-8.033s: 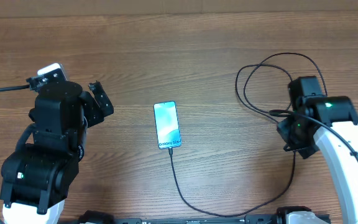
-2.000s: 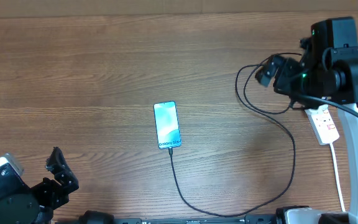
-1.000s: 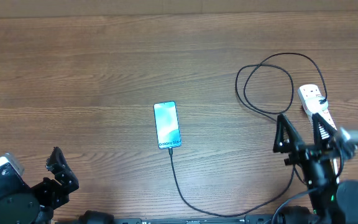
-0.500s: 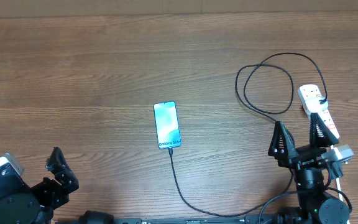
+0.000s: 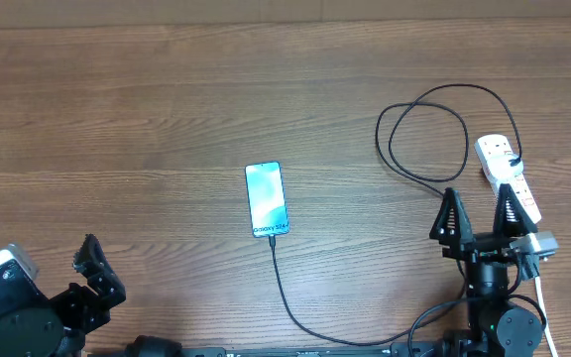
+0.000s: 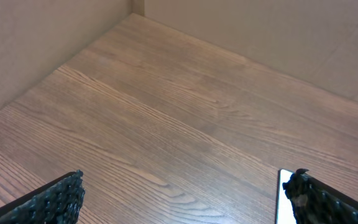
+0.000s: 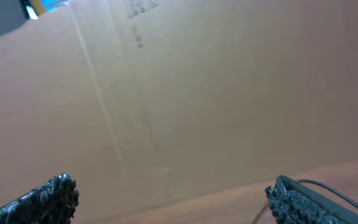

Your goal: Plug charger to phone and switch on socket

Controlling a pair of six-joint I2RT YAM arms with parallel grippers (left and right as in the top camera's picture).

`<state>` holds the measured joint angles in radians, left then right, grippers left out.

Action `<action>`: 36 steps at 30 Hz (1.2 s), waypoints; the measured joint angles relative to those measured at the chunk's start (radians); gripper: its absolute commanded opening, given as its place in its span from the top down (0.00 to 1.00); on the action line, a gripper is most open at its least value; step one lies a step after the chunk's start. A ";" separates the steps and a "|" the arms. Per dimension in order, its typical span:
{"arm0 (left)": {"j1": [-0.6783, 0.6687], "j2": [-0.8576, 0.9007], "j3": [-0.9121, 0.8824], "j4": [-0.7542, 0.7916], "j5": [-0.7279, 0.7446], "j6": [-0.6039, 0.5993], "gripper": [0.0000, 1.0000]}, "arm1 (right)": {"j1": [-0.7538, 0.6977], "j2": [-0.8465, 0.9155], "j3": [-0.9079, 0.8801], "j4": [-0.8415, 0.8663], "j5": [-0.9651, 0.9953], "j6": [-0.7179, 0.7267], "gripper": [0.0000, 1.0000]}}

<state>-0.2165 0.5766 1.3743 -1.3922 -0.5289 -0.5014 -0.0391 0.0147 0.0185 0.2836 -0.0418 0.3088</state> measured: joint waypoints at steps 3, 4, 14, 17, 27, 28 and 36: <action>0.000 0.000 0.000 0.000 0.000 0.000 0.01 | 0.000 -0.001 0.000 -0.058 0.029 -0.007 0.00; 0.000 0.000 0.000 0.000 0.000 0.000 0.00 | 0.000 -0.002 0.000 -0.085 0.034 -0.009 0.00; 0.000 0.000 0.000 0.000 0.000 0.000 0.01 | 0.000 -0.005 0.000 -0.355 0.050 -0.021 0.00; 0.000 0.000 0.000 0.000 0.000 0.000 0.00 | 0.000 -0.005 0.000 -0.369 0.050 -0.025 0.00; 0.000 0.000 0.000 0.000 0.000 0.000 0.00 | 0.000 -0.005 0.000 -0.370 0.027 -0.034 0.00; 0.000 0.000 0.000 0.000 0.000 0.000 0.00 | 0.000 -0.005 0.000 -0.370 0.024 -0.034 0.00; 0.000 0.000 0.000 0.000 0.000 0.000 0.00 | 0.000 -0.005 0.000 -0.370 0.020 -0.037 0.00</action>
<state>-0.2165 0.5766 1.3743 -1.3922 -0.5289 -0.5014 -0.0395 0.0101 0.0185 -0.0864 -0.0219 0.2722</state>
